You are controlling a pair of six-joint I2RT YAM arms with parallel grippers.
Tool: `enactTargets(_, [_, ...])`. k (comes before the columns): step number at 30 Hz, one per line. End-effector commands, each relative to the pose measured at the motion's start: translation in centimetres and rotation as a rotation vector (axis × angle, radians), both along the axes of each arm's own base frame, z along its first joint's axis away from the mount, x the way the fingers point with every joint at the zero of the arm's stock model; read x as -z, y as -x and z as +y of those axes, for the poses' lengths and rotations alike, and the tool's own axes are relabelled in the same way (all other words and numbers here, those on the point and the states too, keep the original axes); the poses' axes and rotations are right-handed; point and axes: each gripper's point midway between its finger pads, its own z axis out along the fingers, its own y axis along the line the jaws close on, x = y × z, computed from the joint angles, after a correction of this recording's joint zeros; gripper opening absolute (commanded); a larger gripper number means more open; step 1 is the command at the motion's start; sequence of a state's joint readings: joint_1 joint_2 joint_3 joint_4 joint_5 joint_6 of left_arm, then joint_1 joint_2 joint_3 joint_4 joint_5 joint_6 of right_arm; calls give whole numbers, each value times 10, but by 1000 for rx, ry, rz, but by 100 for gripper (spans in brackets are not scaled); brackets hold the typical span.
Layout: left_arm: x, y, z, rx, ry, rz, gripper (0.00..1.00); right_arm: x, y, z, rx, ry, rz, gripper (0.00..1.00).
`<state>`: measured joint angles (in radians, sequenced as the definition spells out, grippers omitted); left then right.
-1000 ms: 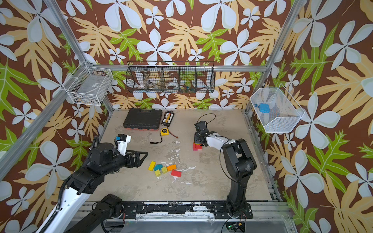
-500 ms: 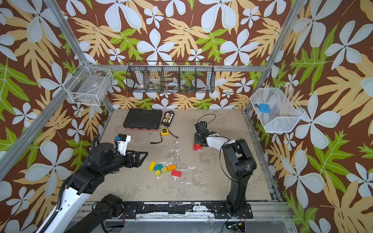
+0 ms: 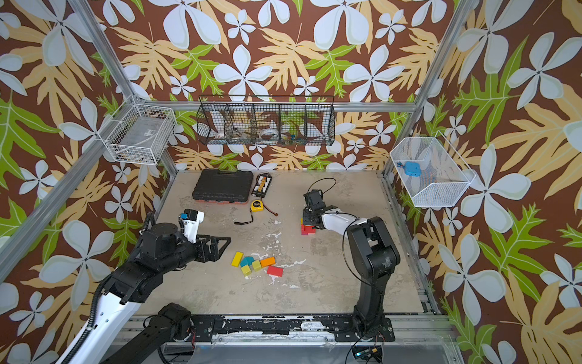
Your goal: Build the wood block tower
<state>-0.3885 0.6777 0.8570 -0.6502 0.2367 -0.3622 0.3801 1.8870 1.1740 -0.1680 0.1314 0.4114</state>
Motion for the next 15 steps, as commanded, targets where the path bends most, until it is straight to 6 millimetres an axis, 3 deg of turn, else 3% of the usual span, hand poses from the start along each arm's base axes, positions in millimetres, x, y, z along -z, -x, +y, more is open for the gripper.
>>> enactTargets(1, [-4, -2, 0, -1, 2, -19, 100, -4, -3, -1, 4, 10, -16, 20])
enactTargets(15, [-4, -2, 0, -2, 2, -18, 100, -4, -3, -6, 8, 42, -14, 18])
